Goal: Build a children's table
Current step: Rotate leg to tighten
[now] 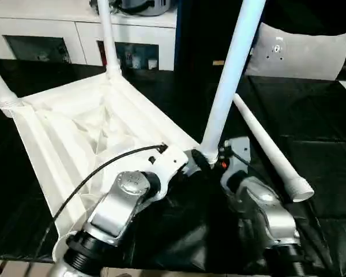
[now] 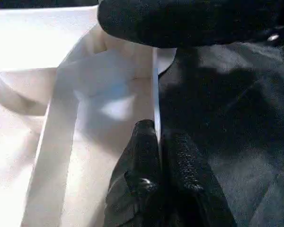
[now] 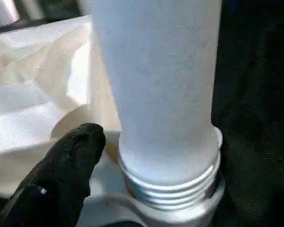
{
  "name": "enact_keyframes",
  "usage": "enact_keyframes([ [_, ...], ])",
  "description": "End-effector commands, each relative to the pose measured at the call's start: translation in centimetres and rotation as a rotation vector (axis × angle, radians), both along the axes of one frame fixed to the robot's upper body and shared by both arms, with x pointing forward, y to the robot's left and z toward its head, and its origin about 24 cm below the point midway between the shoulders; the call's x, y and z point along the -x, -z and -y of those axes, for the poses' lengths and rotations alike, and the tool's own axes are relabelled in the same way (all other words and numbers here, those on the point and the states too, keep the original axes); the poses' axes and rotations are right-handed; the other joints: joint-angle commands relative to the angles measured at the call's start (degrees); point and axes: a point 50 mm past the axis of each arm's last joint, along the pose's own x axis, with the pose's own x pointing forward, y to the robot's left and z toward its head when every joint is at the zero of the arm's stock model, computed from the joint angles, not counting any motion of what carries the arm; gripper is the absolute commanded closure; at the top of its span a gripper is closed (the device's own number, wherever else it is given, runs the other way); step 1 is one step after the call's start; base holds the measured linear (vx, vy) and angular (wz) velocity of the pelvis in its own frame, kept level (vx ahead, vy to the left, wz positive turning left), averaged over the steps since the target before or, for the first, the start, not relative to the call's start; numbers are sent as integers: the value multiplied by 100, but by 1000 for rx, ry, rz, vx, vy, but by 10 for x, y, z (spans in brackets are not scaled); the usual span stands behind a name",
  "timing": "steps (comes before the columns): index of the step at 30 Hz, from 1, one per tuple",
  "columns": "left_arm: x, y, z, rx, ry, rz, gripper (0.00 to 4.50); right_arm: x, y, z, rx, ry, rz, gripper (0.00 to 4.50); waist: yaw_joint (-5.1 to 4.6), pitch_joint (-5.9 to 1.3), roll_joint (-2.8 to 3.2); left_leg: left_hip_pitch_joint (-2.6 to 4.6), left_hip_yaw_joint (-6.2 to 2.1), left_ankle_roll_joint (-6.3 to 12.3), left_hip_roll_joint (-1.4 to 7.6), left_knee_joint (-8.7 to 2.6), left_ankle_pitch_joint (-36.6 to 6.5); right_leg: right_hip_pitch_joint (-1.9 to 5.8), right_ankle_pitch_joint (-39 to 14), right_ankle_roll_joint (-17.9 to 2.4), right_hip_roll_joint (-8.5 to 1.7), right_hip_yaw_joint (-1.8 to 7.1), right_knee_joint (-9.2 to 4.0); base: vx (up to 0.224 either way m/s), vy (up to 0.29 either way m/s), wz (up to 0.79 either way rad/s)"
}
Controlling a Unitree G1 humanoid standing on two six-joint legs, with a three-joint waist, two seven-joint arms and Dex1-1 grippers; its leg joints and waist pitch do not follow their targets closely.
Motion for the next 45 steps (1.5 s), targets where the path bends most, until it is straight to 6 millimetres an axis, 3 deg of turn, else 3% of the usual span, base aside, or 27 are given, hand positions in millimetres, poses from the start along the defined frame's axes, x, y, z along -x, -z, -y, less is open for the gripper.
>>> enact_keyframes([
  [1,-1,-7,3,10,81,39,450,3,-9,-2,-5,-109,64,11,30,-308,-24,37,-95,261,267,-374,-722,262,-413,-1120,-439,264,-433,0,0,0],
  [3,1,-5,-7,-13,143,21,450,7,-12,11,35,-205,93,2,63,-323,-17,44,-93,307,267,-354,-725,283,-390,-1126,-442,265,-434,0,0,0],
  [8,6,0,-25,-74,305,-1,450,12,-21,35,142,-420,119,2,123,-307,-9,79,-83,368,286,-362,-850,245,-504,-1200,-440,264,-437,0,0,0],
  [14,18,0,-33,-89,532,-40,450,12,-25,46,221,-618,100,2,174,-319,-43,85,-82,362,295,-357,-853,243,-553,-1280,-455,264,-420,0,0,0],
  [19,22,1,-38,-115,621,-61,450,12,-26,47,228,-734,72,2,263,-322,-34,102,-67,376,309,-352,-754,227,-458,-1347,-449,266,-384,0,0,0],
  [20,22,2,-40,-127,638,-65,450,13,-24,46,230,-779,54,20,273,-325,-33,106,-66,379,310,-352,-780,225,-466,-1350,-451,262,-390,0,0,0],
  [21,22,2,-41,-132,644,-64,450,13,-23,45,236,-802,42,20,274,-323,-56,103,-69,370,313,-359,-803,229,-491,-1364,-457,257,-391,0,0,0],
  [24,19,0,-43,-135,648,-54,450,15,-20,44,262,-851,23,67,286,-320,-53,100,-74,323,317,-367,-839,234,-578,-1356,-473,262,-390,0,0,0],
  [29,17,-1,-45,-139,656,-52,450,15,-18,43,260,-885,18,84,274,-324,-81,89,-76,285,307,-362,-850,244,-592,-1350,-474,262,-388,0,0,0],
  [35,17,0,-47,-139,671,-60,450,17,-18,43,252,-921,1,159,256,-328,-77,93,-75,320,311,-355,-800,248,-482,-1405,-471,263,-376,0,0,0],
  [44,17,0,-48,-134,667,-70,450,20,-16,43,230,-925,-20,183,254,-320,-73,99,-75,340,314,-355,-813,244,-470,-1443,-465,257,-375,0,0,0],
  [45,16,-1,-47,-112,636,-68,450,21,-15,40,203,-911,-21,183,247,-318,-113,93,-69,342,313,-355,-806,249,-486,-1435,-464,259,-376,0,0,0],
])
